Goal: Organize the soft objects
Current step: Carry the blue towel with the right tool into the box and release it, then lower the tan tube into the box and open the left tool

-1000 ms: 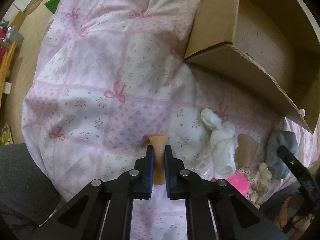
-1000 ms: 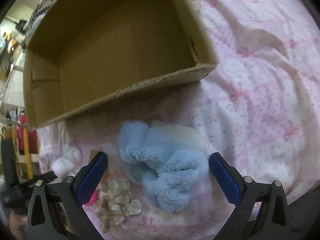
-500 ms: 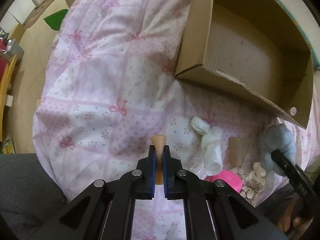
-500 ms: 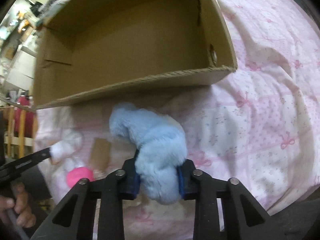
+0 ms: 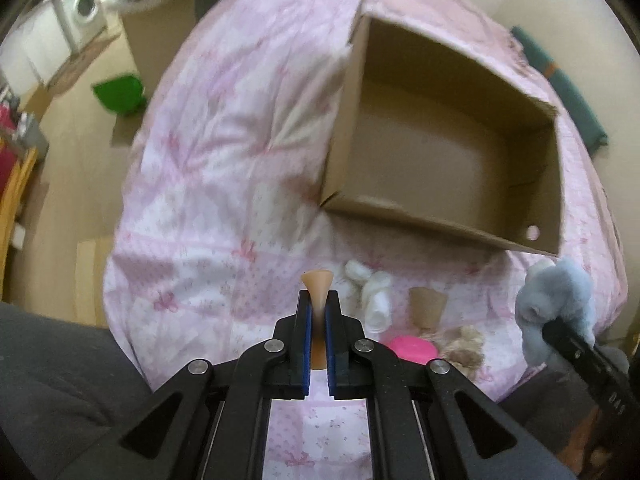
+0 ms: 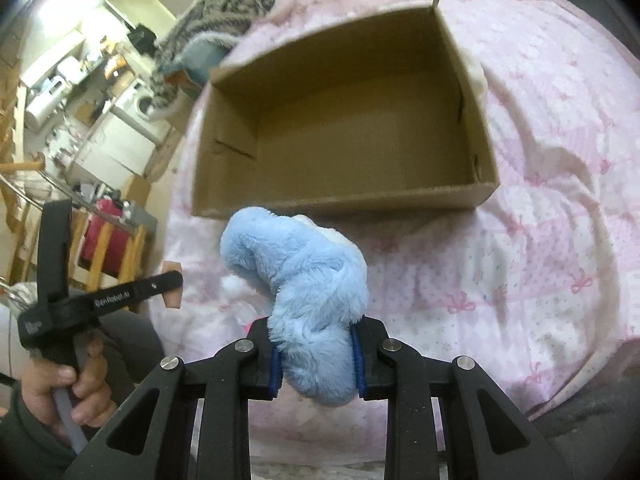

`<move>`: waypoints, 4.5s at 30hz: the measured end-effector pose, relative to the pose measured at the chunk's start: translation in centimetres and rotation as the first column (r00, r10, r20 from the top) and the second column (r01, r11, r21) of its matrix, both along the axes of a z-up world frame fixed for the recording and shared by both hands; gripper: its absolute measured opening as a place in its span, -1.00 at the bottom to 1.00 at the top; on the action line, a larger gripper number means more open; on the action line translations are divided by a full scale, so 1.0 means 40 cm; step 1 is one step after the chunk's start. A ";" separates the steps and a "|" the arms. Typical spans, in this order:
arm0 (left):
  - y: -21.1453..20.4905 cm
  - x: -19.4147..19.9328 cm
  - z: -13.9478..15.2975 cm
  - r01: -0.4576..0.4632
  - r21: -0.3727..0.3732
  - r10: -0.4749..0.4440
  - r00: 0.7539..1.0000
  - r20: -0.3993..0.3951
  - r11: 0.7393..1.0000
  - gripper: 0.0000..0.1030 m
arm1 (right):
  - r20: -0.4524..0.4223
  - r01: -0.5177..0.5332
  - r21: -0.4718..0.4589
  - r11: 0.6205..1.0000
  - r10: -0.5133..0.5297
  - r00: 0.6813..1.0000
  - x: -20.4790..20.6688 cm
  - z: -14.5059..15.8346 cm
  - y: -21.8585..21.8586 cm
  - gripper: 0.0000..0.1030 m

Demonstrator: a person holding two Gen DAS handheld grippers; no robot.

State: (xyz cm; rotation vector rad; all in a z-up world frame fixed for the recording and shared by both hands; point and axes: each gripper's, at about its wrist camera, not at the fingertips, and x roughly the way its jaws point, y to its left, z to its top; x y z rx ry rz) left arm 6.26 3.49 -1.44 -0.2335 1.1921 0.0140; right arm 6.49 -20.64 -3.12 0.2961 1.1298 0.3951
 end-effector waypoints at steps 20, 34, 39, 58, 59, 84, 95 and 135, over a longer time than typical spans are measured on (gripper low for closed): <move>-0.092 0.201 0.133 0.127 0.048 -0.134 0.977 0.165 0.991 -0.89 | 0.154 0.019 0.011 1.000 -0.021 0.988 0.180 0.148 -0.072 -0.45; -0.117 0.270 -0.008 0.120 0.066 -0.130 0.975 0.178 0.991 -0.89 | 0.102 0.081 -0.088 0.993 -0.072 0.992 0.243 -0.016 -0.071 -0.45; -0.147 0.265 -0.016 0.152 0.097 -0.169 0.968 0.188 0.984 -0.88 | 0.048 0.054 -0.090 0.994 -0.049 0.998 0.249 -0.044 -0.061 -0.43; -0.151 0.260 -0.036 0.162 0.074 -0.173 0.968 0.182 0.984 -0.88 | 0.018 0.039 -0.107 0.994 -0.037 0.999 0.252 -0.064 -0.042 -0.43; -0.151 0.260 -0.037 0.163 0.074 -0.174 0.968 0.180 0.984 -0.88 | 0.018 0.037 -0.108 0.993 -0.035 0.999 0.252 -0.065 -0.041 -0.43; -0.158 0.259 -0.030 0.171 0.099 -0.187 0.964 0.187 0.980 -0.58 | 0.104 0.072 -0.074 0.995 -0.064 0.993 0.242 -0.019 -0.058 0.29; -0.173 0.247 -0.005 0.180 0.134 -0.208 0.950 0.232 0.974 0.27 | 0.096 0.117 -0.071 0.991 -0.110 0.989 0.246 -0.015 -0.075 0.50; -0.067 0.055 0.023 0.076 0.109 -0.091 0.986 0.140 0.991 0.27 | 0.061 0.080 -0.039 0.996 -0.077 0.995 0.063 0.016 -0.052 0.49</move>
